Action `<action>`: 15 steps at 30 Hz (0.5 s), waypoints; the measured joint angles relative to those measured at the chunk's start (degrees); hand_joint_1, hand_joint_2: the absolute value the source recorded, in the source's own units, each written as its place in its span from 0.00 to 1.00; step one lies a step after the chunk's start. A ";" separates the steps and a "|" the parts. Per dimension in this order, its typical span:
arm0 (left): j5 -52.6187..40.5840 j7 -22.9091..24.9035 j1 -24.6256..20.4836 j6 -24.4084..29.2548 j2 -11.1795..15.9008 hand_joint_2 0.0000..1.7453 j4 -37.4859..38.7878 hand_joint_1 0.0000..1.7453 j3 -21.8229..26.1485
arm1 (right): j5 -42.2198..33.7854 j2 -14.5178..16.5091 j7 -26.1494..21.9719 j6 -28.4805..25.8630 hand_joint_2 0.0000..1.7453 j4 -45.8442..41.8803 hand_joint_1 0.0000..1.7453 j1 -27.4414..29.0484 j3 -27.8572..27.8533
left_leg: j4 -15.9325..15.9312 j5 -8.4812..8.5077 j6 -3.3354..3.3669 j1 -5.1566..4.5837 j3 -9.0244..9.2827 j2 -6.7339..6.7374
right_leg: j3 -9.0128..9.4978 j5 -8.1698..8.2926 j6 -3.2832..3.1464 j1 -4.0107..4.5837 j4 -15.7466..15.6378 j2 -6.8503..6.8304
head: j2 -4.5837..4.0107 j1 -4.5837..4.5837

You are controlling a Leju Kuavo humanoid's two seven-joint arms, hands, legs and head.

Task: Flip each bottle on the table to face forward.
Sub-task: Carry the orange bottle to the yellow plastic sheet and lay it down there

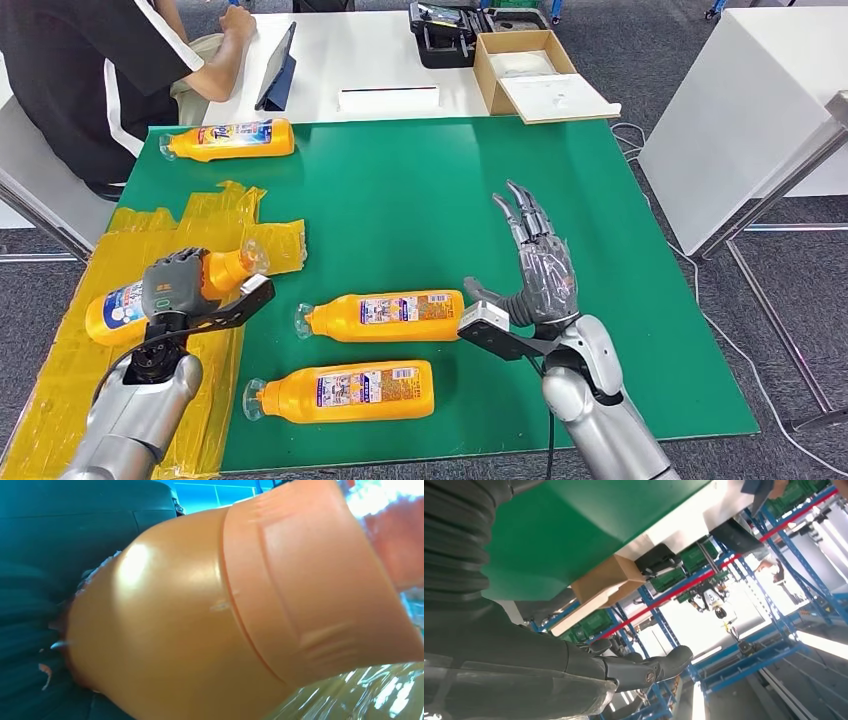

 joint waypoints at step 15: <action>-0.52 -0.18 0.21 -2.73 0.02 1.00 -0.02 0.00 0.04 | 1.68 1.33 1.39 2.52 1.00 1.50 0.00 -0.43 0.00 | 0.00 0.00 0.00 0.00 0.00 0.00 | 0.00 0.00 0.00 0.00 0.00 0.00 | 0.00 0.00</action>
